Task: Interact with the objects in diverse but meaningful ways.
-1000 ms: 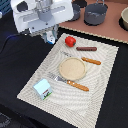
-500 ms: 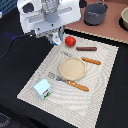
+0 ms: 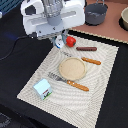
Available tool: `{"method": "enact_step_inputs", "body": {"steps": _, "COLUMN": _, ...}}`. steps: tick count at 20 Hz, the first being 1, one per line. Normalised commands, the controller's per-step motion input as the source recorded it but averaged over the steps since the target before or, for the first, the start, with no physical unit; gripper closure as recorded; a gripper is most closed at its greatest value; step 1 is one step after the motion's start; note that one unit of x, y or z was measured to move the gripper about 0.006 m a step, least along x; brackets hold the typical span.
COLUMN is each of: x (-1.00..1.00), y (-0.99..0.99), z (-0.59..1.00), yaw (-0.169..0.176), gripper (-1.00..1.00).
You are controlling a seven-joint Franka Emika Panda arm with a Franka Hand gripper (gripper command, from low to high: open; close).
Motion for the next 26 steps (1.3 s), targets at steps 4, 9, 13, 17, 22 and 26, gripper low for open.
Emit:
{"method": "enact_step_inputs", "body": {"steps": 4, "x": 0.73, "y": -0.27, "z": -0.20, "yaw": -0.093, "gripper": 1.00}}
{"method": "enact_step_inputs", "body": {"steps": 9, "x": 0.71, "y": -0.25, "z": -0.21, "yaw": -0.085, "gripper": 1.00}}
{"method": "enact_step_inputs", "body": {"steps": 13, "x": 0.35, "y": -0.11, "z": -0.18, "yaw": -0.032, "gripper": 1.00}}
{"method": "enact_step_inputs", "body": {"steps": 17, "x": 0.45, "y": 0.00, "z": 0.01, "yaw": -0.051, "gripper": 1.00}}
{"method": "enact_step_inputs", "body": {"steps": 22, "x": 0.49, "y": 0.00, "z": 0.00, "yaw": -0.037, "gripper": 1.00}}
{"method": "enact_step_inputs", "body": {"steps": 26, "x": 0.56, "y": 0.00, "z": 0.00, "yaw": -0.049, "gripper": 1.00}}
